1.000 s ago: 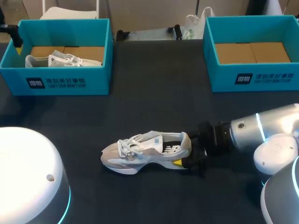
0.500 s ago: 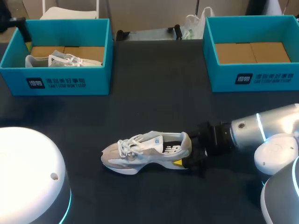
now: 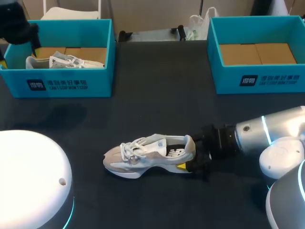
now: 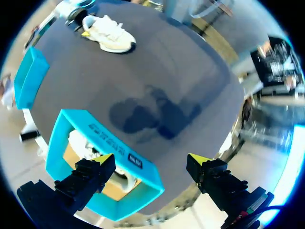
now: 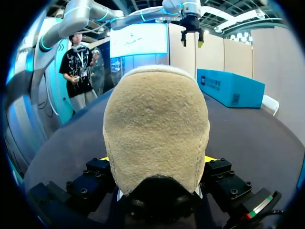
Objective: Take the shoe out of the shoebox, open the shoe tongue, remove and reinsert the insole, then place the shoe into the shoebox
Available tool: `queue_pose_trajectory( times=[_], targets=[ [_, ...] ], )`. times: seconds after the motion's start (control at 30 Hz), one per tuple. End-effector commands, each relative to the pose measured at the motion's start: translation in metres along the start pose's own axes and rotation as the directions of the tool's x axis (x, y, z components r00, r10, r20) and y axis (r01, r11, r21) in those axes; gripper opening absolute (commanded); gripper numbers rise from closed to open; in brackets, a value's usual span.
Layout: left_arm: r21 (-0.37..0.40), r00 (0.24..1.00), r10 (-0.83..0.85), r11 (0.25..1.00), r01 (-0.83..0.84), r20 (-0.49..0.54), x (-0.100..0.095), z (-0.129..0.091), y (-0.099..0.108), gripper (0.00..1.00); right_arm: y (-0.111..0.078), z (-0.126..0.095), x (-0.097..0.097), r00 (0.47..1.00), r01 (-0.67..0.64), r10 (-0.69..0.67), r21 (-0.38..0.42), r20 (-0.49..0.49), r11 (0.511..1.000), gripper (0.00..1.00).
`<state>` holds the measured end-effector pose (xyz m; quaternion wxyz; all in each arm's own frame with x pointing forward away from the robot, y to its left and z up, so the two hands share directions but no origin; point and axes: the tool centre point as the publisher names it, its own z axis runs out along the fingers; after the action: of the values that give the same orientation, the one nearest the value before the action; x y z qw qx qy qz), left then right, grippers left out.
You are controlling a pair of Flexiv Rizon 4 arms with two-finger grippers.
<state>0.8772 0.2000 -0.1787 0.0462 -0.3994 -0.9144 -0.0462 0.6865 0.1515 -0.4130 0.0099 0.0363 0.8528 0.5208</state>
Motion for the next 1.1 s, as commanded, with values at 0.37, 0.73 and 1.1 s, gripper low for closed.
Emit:
queue_pose_trajectory(
  times=[0.37, 0.73, 1.1],
  targets=[
    [0.016, 0.801, -0.597, 0.801, 0.598, -0.053, 0.006, -0.02, -0.055, 1.0, 0.002, 0.0, 0.001, 1.0, -0.001, 0.001, 0.006, 0.001, 1.0, 0.0],
    [-0.007, 0.283, -0.924, 0.295, 0.956, -0.258, -0.016, -0.018, -0.119, 1.0, 0.002, 0.0, 0.001, 1.0, -0.001, 0.001, 0.006, 0.001, 1.0, 0.0],
    [-0.062, 0.21, -0.952, 0.228, 0.972, -0.224, -0.02, -0.017, -0.125, 1.0, 0.002, 0.0, 0.001, 1.0, -0.001, 0.001, 0.006, 0.001, 1.0, 0.0]
  ],
)
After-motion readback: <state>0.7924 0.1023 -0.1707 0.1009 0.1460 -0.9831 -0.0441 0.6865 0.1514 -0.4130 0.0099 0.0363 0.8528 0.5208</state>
